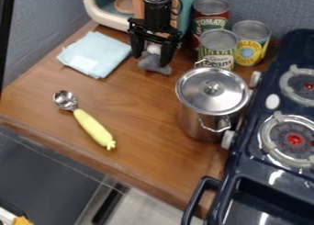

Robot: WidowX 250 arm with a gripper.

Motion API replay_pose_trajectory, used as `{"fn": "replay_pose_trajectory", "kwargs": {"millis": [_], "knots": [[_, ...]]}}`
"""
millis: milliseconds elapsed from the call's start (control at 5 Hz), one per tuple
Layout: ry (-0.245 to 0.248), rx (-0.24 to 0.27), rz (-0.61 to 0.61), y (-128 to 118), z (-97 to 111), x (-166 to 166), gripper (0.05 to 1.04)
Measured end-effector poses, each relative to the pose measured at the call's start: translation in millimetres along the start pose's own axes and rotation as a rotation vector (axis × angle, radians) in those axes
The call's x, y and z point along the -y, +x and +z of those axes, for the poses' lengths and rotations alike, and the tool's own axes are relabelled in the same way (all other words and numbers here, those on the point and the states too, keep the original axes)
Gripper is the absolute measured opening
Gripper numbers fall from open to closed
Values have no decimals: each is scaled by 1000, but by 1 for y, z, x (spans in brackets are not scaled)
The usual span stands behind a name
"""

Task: Move the object downward of the table

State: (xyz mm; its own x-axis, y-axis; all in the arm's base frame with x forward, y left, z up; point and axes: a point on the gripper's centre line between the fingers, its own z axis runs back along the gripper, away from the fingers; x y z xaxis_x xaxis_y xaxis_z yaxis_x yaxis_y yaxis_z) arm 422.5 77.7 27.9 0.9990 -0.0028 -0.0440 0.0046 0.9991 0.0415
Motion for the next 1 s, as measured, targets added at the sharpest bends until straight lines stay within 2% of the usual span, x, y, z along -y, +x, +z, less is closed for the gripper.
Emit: {"fn": "replay_pose_trajectory", "kwargs": {"millis": [200,400,600,800,1000], "knots": [[-11,12,21,-3,-8,0,679],[-14,33,19,-6,-5,1,514],[-16,36,16,-8,-5,2,461],[-30,12,-11,-21,6,3,458],[6,62,12,-42,56,0,458]]}}
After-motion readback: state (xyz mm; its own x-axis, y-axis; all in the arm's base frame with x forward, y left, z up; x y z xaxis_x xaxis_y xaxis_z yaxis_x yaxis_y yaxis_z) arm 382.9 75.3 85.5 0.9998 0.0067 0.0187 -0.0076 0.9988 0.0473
